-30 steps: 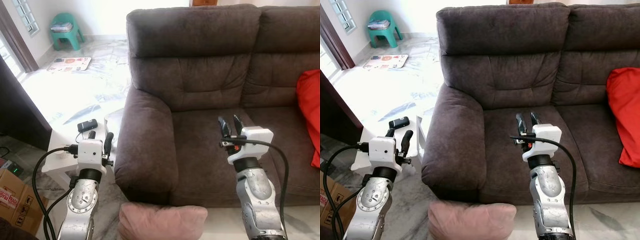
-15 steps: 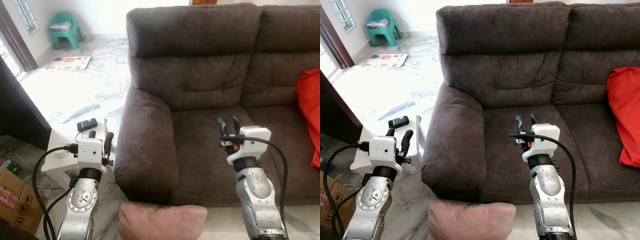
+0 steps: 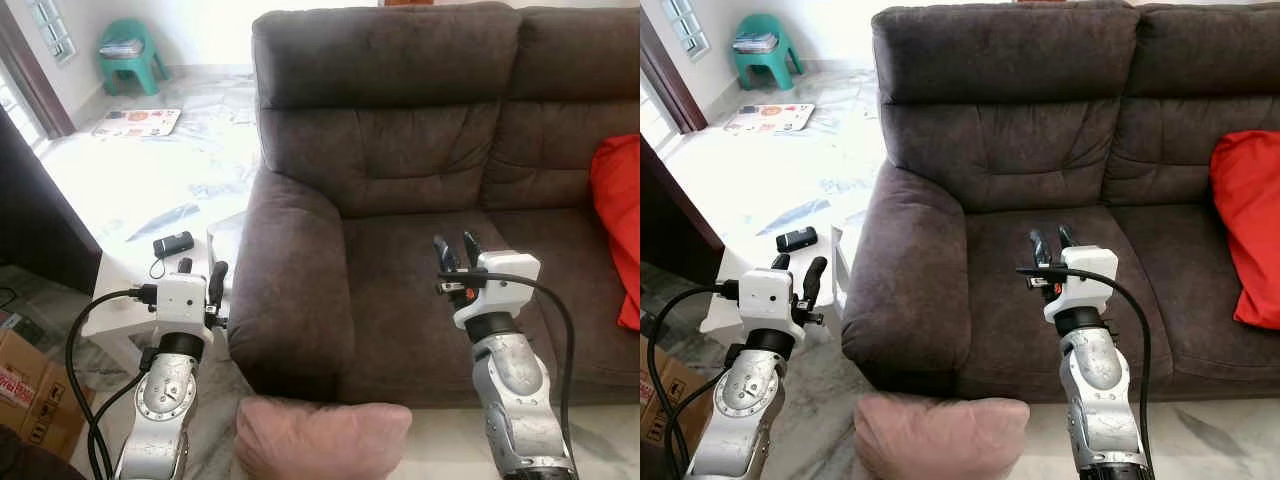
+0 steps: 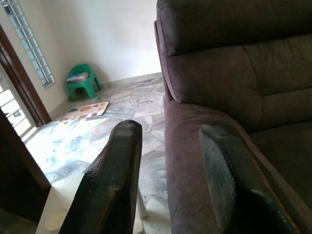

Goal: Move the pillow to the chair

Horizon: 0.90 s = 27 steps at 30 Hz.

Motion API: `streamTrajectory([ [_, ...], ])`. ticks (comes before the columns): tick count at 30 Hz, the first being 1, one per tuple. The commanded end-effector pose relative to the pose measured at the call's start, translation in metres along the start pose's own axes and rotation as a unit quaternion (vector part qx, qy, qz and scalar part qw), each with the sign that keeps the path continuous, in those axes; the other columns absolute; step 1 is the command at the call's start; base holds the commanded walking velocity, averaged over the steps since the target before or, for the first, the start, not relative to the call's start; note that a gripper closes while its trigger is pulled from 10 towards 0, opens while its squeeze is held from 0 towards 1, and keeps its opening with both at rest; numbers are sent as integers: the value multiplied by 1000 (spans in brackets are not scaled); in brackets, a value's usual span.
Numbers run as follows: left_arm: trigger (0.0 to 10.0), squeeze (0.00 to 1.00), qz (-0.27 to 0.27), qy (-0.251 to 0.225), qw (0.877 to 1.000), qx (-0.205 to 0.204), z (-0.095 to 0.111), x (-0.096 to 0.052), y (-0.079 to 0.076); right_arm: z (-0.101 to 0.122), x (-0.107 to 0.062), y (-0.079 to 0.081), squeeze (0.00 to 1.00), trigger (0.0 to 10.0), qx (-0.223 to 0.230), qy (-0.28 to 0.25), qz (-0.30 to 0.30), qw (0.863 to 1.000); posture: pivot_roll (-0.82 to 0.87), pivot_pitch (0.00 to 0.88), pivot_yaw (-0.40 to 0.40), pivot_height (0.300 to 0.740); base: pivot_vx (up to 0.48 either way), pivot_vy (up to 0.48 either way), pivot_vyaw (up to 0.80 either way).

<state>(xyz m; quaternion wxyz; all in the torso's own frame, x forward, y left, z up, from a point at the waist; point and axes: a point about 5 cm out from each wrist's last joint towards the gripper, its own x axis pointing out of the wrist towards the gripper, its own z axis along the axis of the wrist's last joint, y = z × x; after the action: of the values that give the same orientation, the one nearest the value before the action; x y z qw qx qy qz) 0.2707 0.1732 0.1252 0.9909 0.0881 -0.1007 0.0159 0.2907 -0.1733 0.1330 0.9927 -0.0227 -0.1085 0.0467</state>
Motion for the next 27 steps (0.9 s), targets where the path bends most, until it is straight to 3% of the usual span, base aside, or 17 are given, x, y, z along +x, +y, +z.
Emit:
streamTrajectory([
  [1, 10000, 0, 4, -6, 1000, 0, 5, 2, 1, 2, 1, 2, 0, 10000, -2, -4, 7, 1000, 0, 72, 20, 702, 0, 0, 0],
  [27, 10000, 0, 2, -5, 1000, -2, 4, 2, -1, -1, 4, 5, 0, 10000, -2, 9, 11, 1000, -2, 65, 19, 698, 0, 0, 0],
])
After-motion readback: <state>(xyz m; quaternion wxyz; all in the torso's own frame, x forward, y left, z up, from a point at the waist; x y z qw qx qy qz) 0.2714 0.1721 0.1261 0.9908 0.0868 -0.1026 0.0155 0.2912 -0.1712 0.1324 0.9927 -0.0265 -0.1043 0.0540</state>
